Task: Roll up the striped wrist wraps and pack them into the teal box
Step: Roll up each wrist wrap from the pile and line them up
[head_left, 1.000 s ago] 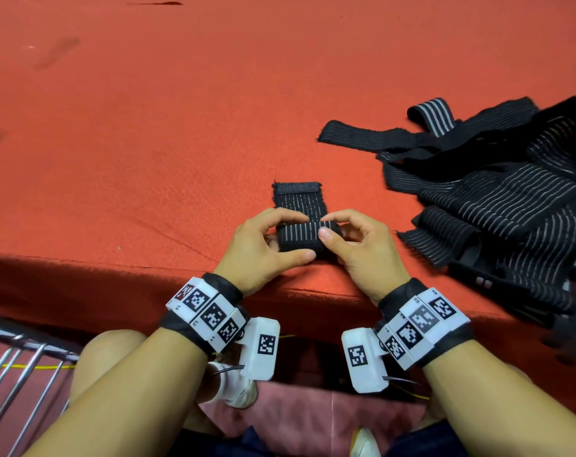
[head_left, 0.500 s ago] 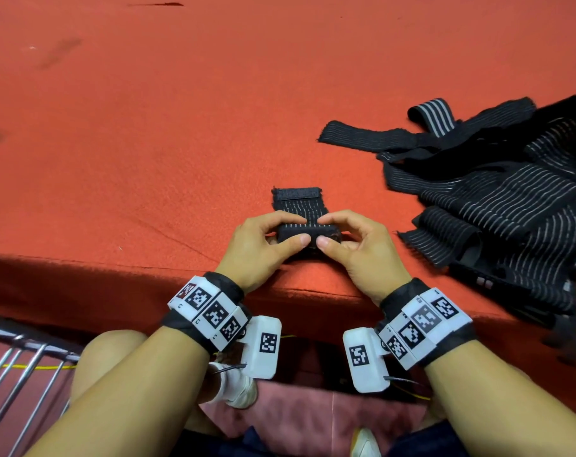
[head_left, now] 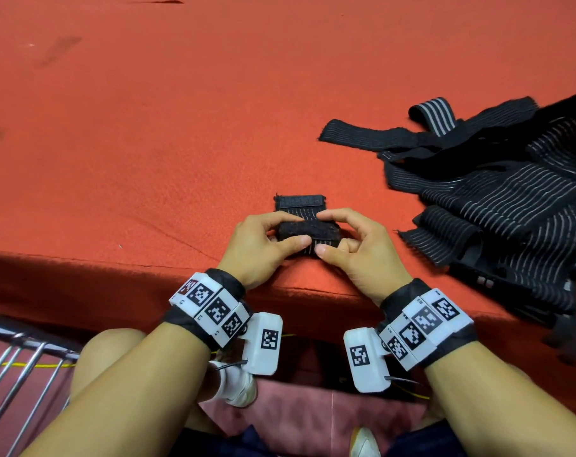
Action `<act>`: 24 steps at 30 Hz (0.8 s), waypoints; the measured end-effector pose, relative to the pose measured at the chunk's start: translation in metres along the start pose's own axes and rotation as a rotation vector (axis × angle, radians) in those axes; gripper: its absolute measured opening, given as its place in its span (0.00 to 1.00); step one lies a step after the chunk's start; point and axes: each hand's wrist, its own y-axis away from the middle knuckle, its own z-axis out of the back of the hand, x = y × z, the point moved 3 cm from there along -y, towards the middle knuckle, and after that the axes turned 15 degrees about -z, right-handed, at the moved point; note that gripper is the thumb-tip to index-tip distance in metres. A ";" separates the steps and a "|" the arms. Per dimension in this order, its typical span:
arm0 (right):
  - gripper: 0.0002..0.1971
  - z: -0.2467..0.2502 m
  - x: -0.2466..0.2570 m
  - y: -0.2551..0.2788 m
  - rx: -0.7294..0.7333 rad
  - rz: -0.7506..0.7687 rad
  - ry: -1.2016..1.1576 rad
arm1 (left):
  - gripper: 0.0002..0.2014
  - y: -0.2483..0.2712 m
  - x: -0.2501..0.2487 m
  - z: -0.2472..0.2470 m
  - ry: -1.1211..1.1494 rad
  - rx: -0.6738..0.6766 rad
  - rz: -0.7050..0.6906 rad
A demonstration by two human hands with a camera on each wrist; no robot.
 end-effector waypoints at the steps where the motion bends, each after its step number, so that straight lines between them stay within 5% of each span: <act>1: 0.21 -0.001 0.000 -0.001 0.011 -0.007 0.004 | 0.14 -0.001 0.000 0.000 -0.006 -0.003 0.008; 12: 0.09 -0.003 0.002 -0.006 -0.107 -0.012 0.025 | 0.12 -0.001 -0.005 0.000 -0.012 -0.005 -0.024; 19: 0.11 -0.003 0.004 -0.008 -0.160 -0.002 0.114 | 0.26 0.002 -0.003 0.002 -0.025 0.041 -0.081; 24: 0.07 -0.003 0.003 -0.008 -0.188 -0.003 0.125 | 0.24 0.002 -0.004 0.003 -0.012 0.046 -0.034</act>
